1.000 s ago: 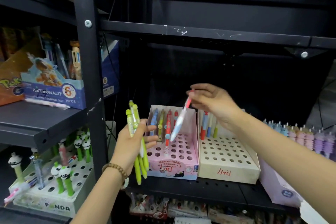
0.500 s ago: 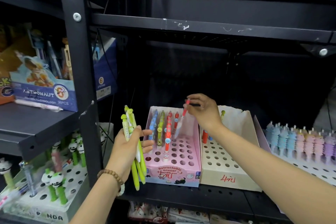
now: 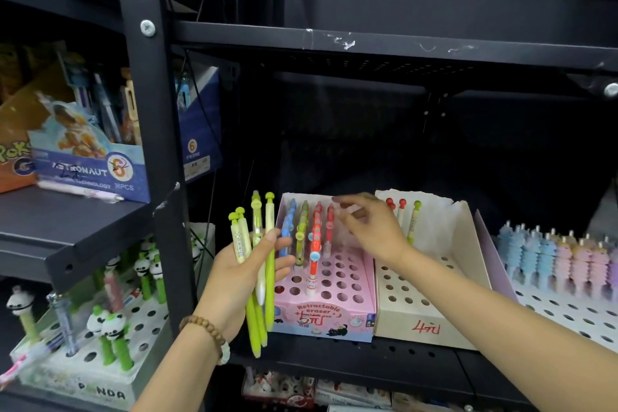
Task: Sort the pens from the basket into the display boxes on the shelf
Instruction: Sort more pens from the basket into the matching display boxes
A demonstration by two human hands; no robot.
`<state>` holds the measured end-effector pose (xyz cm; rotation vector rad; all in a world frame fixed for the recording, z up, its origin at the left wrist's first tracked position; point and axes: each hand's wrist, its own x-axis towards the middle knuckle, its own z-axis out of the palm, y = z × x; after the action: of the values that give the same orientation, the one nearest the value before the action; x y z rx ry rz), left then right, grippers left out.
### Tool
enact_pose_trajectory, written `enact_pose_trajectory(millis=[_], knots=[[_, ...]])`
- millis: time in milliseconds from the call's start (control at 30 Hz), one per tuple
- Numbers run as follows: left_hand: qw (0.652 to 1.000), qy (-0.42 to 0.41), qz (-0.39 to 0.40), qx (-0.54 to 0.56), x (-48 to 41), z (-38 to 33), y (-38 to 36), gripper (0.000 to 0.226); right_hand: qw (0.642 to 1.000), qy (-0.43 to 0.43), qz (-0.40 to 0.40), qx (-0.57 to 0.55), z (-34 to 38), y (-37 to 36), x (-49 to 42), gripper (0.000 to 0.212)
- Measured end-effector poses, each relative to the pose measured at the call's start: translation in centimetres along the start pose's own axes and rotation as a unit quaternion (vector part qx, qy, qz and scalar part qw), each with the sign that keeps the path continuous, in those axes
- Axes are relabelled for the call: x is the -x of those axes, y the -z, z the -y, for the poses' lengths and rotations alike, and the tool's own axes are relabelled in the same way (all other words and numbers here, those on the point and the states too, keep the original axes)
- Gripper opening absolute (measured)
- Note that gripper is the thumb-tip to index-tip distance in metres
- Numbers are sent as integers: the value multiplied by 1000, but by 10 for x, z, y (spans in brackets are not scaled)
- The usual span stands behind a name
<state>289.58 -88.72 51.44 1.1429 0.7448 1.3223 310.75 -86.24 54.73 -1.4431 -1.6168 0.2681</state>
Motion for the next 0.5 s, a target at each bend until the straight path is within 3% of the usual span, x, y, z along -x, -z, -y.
enact_pose_trajectory(millis=[100, 233, 300, 500], knots=[[999, -9, 35, -13, 7, -5, -4, 37, 995, -4, -1, -101, 35, 13, 7, 18], [996, -26, 75, -52, 16, -15, -14, 37, 968, -23, 143, -204, 75, 19, 21, 22], [993, -35, 85, -68, 19, -19, -19, 37, 960, -37, 177, -216, 86, 19, 26, 28], [991, -41, 109, -74, 22, -21, -47, 30, 946, -88, 127, -284, 86, 43, 37, 14]])
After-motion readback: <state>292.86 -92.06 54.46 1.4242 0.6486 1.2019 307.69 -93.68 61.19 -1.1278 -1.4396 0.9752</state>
